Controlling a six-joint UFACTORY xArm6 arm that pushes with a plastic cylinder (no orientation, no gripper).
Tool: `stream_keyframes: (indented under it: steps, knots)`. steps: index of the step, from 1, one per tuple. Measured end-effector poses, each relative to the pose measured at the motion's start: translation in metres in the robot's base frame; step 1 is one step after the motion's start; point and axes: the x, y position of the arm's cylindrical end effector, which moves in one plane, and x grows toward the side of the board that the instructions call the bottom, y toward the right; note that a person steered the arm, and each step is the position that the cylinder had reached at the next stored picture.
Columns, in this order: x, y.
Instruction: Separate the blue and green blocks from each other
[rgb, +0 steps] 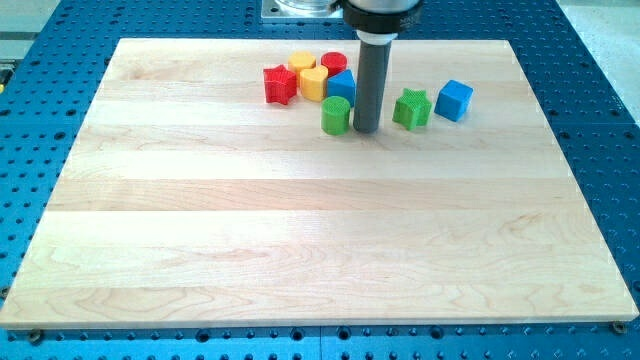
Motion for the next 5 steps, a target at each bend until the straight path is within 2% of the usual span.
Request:
stream_keyframes:
  steps: [1,3,4,5]
  knots:
    - [0.000,-0.001]
    - [-0.001,-0.081]
    - [0.000,-0.079]
    - [0.037,-0.078]
